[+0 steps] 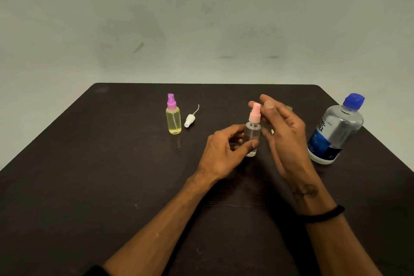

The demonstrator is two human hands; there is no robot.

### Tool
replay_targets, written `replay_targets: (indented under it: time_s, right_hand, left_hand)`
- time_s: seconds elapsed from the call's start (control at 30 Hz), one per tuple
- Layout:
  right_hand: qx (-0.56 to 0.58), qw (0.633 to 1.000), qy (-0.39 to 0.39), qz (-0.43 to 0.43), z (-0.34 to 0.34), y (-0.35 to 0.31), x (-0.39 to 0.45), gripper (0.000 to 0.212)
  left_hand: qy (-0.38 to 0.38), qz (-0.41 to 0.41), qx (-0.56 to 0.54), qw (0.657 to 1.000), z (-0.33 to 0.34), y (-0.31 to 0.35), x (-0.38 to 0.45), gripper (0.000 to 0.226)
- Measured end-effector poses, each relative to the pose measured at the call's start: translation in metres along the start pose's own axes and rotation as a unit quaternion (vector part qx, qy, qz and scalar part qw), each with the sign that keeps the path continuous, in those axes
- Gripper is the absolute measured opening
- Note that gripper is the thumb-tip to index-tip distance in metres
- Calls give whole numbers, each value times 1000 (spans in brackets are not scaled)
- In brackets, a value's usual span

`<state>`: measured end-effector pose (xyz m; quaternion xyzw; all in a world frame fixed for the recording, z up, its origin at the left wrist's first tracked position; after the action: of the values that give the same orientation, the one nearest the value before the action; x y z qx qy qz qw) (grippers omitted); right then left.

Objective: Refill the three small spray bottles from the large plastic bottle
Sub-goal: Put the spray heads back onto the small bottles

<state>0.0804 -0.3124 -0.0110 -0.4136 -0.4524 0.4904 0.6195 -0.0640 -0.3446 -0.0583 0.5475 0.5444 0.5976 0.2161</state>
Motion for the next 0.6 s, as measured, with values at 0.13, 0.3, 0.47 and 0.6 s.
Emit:
replay_targets:
  time_s: [0.13,0.3,0.47,0.6]
  right_hand:
    - [-16,999,-33,9,-4,1,3,30]
    - [-42,999,8,-9,-5,8,6,30]
    - [-65,997,29,-21,-6,6,4,35]
    - [-27,999,18,19,-4,3,3,49]
  left_hand:
    - [-7,-11,-12,1000,0,0,2,39]
    - [-9,-13,-15,1000,0,0,2,35]
    - [-16,-6,-3,1000,0,1,1,36]
    - [-19,-14,-19,1000,0,3,2,35]
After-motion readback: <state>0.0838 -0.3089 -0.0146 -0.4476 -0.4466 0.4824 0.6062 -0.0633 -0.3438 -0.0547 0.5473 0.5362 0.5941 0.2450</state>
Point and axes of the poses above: each hand's wrist, its own x-axis towards the middle knuckle, its own z-axis out of the palm, y = z × x, the point moved 1 cm from there along x, towards the middle knuckle, and after that the axes turned 13 degrees about y, right-handed, at the moved point
